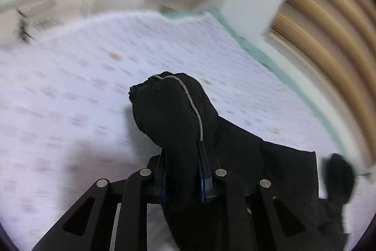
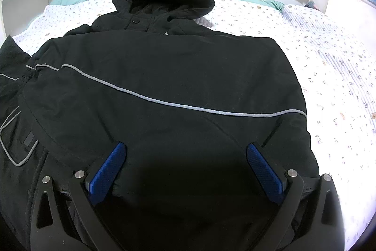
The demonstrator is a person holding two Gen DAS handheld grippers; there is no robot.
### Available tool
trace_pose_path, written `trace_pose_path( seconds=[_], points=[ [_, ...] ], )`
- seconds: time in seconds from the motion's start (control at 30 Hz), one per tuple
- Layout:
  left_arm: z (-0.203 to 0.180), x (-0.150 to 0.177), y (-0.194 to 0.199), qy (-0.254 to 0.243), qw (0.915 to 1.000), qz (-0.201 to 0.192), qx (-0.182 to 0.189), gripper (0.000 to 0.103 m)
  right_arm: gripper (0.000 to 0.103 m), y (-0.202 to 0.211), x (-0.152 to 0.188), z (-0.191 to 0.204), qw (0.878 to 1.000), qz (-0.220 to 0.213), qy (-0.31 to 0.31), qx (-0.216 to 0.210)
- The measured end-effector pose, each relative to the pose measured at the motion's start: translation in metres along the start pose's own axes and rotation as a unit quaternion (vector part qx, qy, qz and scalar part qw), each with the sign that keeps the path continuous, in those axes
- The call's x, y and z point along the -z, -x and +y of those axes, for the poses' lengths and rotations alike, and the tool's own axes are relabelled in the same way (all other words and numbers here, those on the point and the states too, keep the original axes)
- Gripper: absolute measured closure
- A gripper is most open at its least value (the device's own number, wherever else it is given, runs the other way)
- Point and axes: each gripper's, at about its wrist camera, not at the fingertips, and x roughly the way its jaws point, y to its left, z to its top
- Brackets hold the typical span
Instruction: Fold large clothes
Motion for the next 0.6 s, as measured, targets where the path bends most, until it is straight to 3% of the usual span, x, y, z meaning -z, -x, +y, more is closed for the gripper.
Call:
trace_pose_path(
  seconds=[0.1,0.17,0.3,0.4,0.53,0.6],
  points=[
    [0.006,0.005,0.000,-0.032,0.9971,0.033,-0.061,0.083,0.000,0.000,0.000,0.000,1.000,0.000,0.000,0.000],
    [0.011,0.014,-0.005,-0.040,0.9947,0.059,-0.073,0.083,0.000,0.000,0.000,0.000,1.000,0.000,0.000,0.000],
    [-0.003,0.020,0.036,-0.073,0.9972,0.017,-0.009,0.084,0.000,0.000,0.000,0.000,1.000,0.000,0.000,0.000],
    [-0.045,0.017,0.085,-0.127,0.9907,-0.026,0.042,0.084,0.000,0.000,0.000,0.000,1.000,0.000,0.000,0.000],
    [-0.118,0.026,0.160,-0.200,0.9679,-0.069,0.136,0.084,0.000,0.000,0.000,0.000,1.000,0.000,0.000,0.000],
    [-0.152,0.036,0.184,-0.225,0.9546,-0.071,0.182,0.084,0.000,0.000,0.000,0.000,1.000,0.000,0.000,0.000]
  ],
)
